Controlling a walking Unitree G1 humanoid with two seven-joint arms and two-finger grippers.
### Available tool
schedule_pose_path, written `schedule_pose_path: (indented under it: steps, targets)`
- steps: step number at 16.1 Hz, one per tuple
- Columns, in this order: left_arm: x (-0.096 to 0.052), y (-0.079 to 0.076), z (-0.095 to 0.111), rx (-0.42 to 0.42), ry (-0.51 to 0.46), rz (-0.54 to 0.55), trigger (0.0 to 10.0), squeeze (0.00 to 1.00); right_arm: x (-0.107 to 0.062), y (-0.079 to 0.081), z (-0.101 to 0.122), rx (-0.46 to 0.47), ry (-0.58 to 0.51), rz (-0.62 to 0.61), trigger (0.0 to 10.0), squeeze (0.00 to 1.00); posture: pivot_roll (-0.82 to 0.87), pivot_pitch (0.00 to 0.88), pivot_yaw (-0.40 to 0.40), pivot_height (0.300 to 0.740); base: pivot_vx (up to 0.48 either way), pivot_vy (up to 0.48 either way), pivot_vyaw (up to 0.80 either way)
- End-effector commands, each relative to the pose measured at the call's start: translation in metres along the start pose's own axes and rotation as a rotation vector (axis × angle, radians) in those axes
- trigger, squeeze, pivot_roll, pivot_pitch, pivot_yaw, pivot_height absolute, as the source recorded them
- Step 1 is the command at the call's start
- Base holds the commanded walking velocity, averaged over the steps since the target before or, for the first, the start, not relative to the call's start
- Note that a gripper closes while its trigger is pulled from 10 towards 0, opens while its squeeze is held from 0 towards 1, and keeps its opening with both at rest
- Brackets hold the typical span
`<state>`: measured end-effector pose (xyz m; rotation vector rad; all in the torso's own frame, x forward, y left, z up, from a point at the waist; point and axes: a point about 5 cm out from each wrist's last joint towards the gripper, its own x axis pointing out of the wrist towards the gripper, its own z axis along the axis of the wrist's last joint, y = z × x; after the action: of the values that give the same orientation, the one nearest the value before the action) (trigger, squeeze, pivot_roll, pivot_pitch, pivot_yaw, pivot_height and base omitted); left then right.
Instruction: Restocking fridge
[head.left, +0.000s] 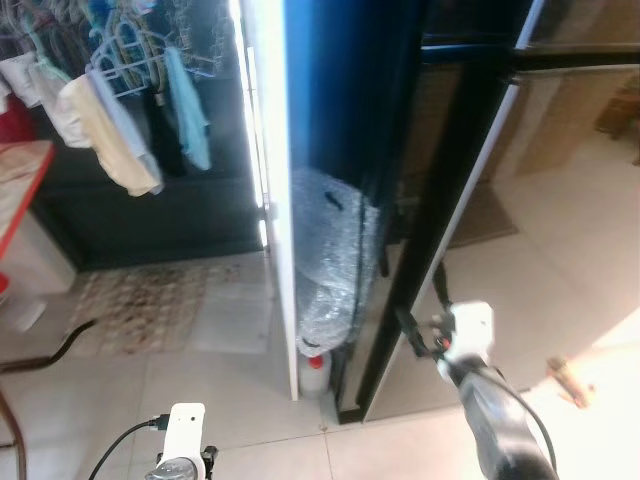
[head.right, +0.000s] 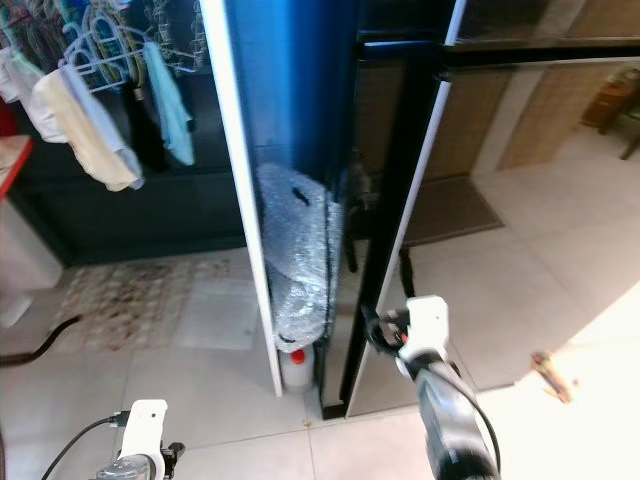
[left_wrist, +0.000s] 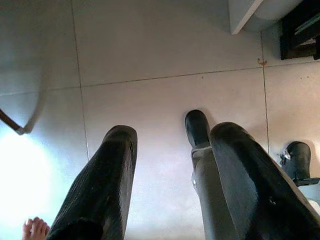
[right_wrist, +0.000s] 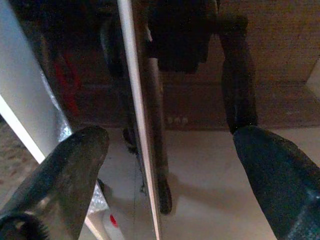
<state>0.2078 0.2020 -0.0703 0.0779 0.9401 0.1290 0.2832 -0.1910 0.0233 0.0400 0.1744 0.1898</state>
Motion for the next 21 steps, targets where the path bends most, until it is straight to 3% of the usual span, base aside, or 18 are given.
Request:
schedule_pose_path:
  steps: [1, 4, 6, 7, 10, 11, 13, 16, 21]
  targets:
    - [0.000, 0.000, -0.004, 0.000, 0.007, 0.004, 10.0, 0.00, -0.011, -0.007, -0.004, -0.002, -0.019, -0.039, 10.0, 0.00, -0.18, 0.046, -0.008, 0.740, 0.000, 0.000, 0.00]
    - [-0.001, 0.001, -0.005, 0.000, 0.011, 0.007, 10.0, 0.00, -0.066, -0.022, -0.043, 0.005, 0.070, -0.106, 10.0, 0.00, -0.19, 0.041, -0.008, 0.740, 0.000, 0.000, 0.00]
    - [-0.001, 0.002, -0.005, 0.005, 0.013, 0.005, 10.0, 0.00, -0.085, -0.026, -0.066, 0.019, 0.182, -0.133, 10.0, 0.00, -0.20, 0.031, 0.000, 0.740, 0.000, 0.000, 0.00]
    - [-0.001, 0.002, -0.005, 0.009, 0.012, 0.003, 10.0, 0.00, -0.090, -0.023, -0.083, 0.049, 0.287, -0.145, 10.0, 0.00, -0.20, 0.028, 0.003, 0.740, 0.000, 0.000, 0.00]
    - [0.000, 0.002, -0.002, 0.015, 0.004, -0.002, 10.0, 0.00, -0.111, 0.007, -0.133, 0.176, 0.684, -0.179, 10.0, 0.00, -0.18, 0.023, 0.010, 0.740, 0.000, 0.000, 0.00]
    - [0.000, 0.002, -0.002, 0.014, 0.003, 0.000, 10.0, 0.00, -0.116, 0.012, -0.139, 0.180, 0.737, -0.171, 10.0, 0.00, -0.17, 0.024, 0.009, 0.740, 0.000, 0.000, 0.00]
    - [0.000, 0.004, -0.001, 0.059, 0.011, 0.012, 10.0, 0.00, -0.109, 0.019, -0.137, 0.208, 0.713, -0.165, 10.0, 0.00, -0.20, 0.040, 0.020, 0.740, 0.000, 0.000, 0.00]
    - [0.000, 0.003, 0.001, 0.089, 0.011, -0.001, 10.0, 0.00, -0.120, 0.021, -0.147, 0.218, 0.805, -0.189, 10.0, 0.00, -0.20, 0.046, 0.021, 0.740, 0.000, -0.107, 0.00]
    - [0.000, 0.004, 0.001, 0.088, 0.013, 0.002, 10.0, 0.00, -0.120, 0.020, -0.147, 0.220, 0.807, -0.185, 10.0, 0.00, -0.19, 0.044, 0.021, 0.740, 0.000, -0.369, 0.00]
